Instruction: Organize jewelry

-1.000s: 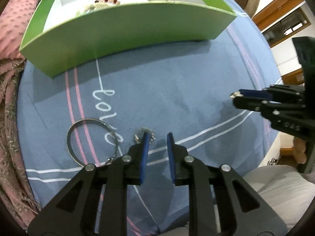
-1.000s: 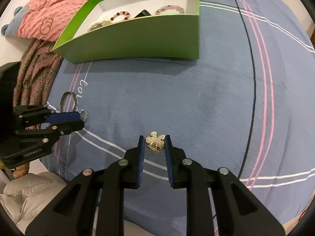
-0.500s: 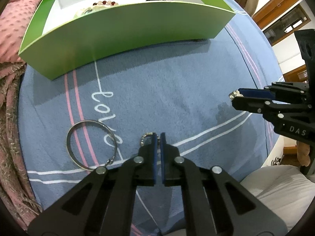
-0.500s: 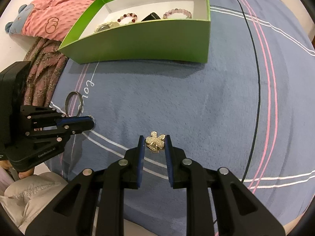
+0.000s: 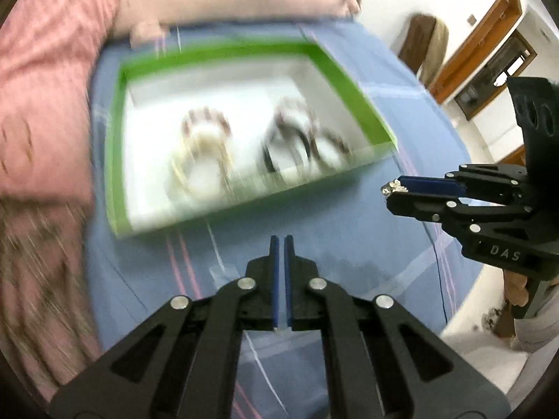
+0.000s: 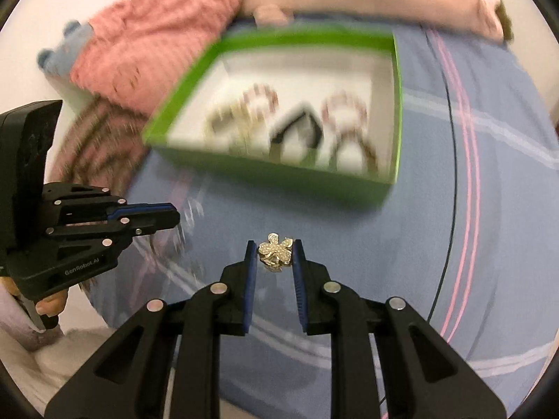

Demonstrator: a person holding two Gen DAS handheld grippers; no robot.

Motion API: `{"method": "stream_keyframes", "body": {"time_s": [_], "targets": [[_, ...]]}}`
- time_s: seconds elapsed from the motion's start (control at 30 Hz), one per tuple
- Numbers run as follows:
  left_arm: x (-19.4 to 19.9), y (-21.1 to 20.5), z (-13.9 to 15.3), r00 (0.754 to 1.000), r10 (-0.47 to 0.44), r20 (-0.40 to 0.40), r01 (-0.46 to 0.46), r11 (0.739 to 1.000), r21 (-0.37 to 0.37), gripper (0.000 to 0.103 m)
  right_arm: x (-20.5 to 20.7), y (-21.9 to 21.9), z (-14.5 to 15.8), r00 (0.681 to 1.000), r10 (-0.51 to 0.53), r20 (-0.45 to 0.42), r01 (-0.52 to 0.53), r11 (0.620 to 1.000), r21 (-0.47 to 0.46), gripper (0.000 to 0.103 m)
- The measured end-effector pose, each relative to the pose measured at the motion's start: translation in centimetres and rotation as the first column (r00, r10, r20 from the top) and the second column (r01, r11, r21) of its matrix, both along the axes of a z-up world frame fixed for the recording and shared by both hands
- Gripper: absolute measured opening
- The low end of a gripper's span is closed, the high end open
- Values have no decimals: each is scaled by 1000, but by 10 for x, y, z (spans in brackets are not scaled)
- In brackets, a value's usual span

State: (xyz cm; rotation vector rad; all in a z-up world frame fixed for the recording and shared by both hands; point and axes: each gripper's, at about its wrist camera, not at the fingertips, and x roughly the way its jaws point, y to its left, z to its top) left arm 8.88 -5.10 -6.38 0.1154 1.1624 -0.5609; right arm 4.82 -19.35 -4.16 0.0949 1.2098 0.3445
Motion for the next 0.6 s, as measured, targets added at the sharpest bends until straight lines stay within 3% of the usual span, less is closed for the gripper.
{"method": "stream_keyframes", "body": {"time_s": [0.07,0.13,0.2,0.27,0.37,0.6], "targets": [[22,-2,10,999,6,43,-6,1000,-2,3,26,2,13,999,10,53,-9,1000,-16,20],[46,-6,9,999,8,32,-7,1000,-20,3,52,1,12,998,10,66,-9,1000,-10,20],[69,-15,-3,1000,10,9,-10,1000,-7,3,78,-3,-3,1000,-4,26,4,1000,10,20],[85,-23,-21,1000,12,-14,-11,999,45,3,103,-8,-27,999,-25,-20,24,999,-37,20],[93,-31,-43,998,13,-64,-9,998,67,3,119,-14,-54,996,-50,-74,46,997,-65,20],[94,-31,-54,997,-1,-81,5,999,45,3,120,-12,-54,998,-32,-54,28,997,-72,22]]}}
